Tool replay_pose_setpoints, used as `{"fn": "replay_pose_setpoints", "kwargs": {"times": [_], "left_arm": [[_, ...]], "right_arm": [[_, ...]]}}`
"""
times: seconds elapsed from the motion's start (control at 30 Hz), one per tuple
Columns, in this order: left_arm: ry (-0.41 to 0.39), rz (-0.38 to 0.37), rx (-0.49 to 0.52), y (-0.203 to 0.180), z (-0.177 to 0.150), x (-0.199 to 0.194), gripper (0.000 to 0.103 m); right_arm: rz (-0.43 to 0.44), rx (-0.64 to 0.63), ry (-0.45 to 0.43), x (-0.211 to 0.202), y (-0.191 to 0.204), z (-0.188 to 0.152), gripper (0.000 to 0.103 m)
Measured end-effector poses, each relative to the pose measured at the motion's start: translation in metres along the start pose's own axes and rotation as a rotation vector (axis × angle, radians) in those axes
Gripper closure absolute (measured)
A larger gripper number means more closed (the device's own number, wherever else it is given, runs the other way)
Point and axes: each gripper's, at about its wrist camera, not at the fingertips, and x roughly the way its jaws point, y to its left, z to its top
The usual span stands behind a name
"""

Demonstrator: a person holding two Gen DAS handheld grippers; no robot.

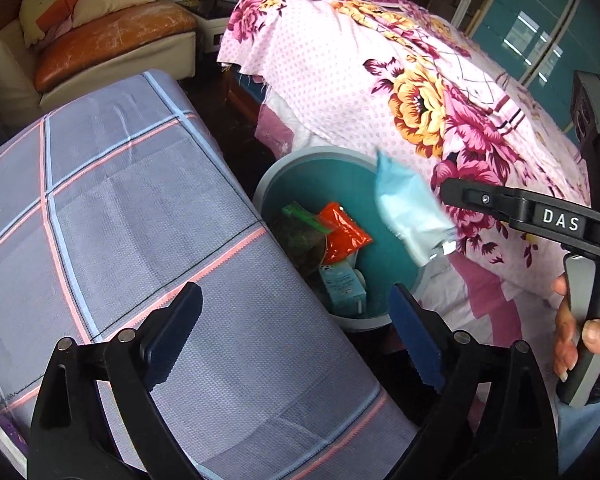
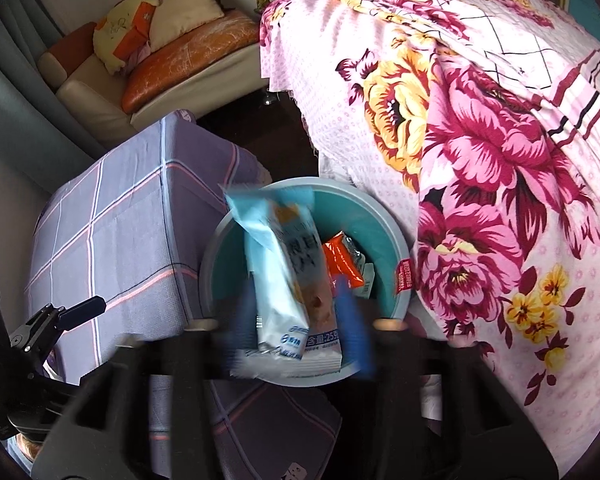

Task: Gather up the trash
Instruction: 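Carry both wrappers over the wastebasket and open both grippers, then move both tools back over the tissue and red-rimmed cup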

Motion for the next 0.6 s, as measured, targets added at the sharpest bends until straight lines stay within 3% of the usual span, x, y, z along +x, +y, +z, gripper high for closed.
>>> {"fn": "replay_pose_setpoints", "kwargs": {"times": [0.27,0.6], "left_arm": [[-0.013,0.004,-0.032,0.016,-0.013,-0.015,0.009],[-0.044,0.033,-0.096,0.047,-0.043,-0.052,0.009]], "right_arm": [[-0.005,-0.012,0.008,-0.008,0.017,-0.003,0.026],[0.012,-0.069,0.043,-0.022,0.061,-0.025,0.026]]}}
